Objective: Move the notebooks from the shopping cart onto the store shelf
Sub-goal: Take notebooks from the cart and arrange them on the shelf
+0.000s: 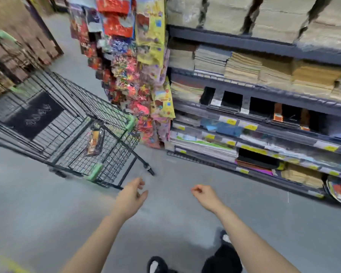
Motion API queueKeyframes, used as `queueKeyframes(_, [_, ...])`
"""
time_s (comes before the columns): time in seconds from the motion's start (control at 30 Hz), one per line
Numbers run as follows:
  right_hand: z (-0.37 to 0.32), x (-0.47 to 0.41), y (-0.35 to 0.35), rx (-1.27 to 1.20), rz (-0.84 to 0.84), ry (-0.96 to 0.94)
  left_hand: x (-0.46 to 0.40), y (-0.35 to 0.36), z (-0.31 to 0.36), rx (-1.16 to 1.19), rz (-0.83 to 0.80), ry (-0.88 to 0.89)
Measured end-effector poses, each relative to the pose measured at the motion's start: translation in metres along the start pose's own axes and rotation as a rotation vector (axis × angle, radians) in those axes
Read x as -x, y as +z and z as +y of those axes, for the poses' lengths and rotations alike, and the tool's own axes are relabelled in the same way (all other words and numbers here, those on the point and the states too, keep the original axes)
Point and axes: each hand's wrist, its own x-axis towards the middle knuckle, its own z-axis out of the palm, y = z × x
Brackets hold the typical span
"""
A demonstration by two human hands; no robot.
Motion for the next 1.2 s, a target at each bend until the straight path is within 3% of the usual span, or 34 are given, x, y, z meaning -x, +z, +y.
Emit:
queueKeyframes(0.2, [-0.085,-0.019,0.073,-0.053,-0.017,-0.018,0.002,-0.07,-0.083,0.116,0.084,-0.066])
queueKeyframes(0.6, [-0.177,-0.12,0.108,-0.176,0.08,0.005,-0.115,-0.147,-0.14,0.183,0.075,-0.054])
queueKeyframes(0.87, [-0.282,-0.183,0.141,-0.276,0.051,-0.054,-0.165,-0.219,-0.215,0.218,0.15,-0.193])
queueKeyframes(1.2, [-0.353,-0.327,0.276,-0.27,0.097,0.087,-0.302,-0.236,-0.348,0.148,-0.038,-0.2])
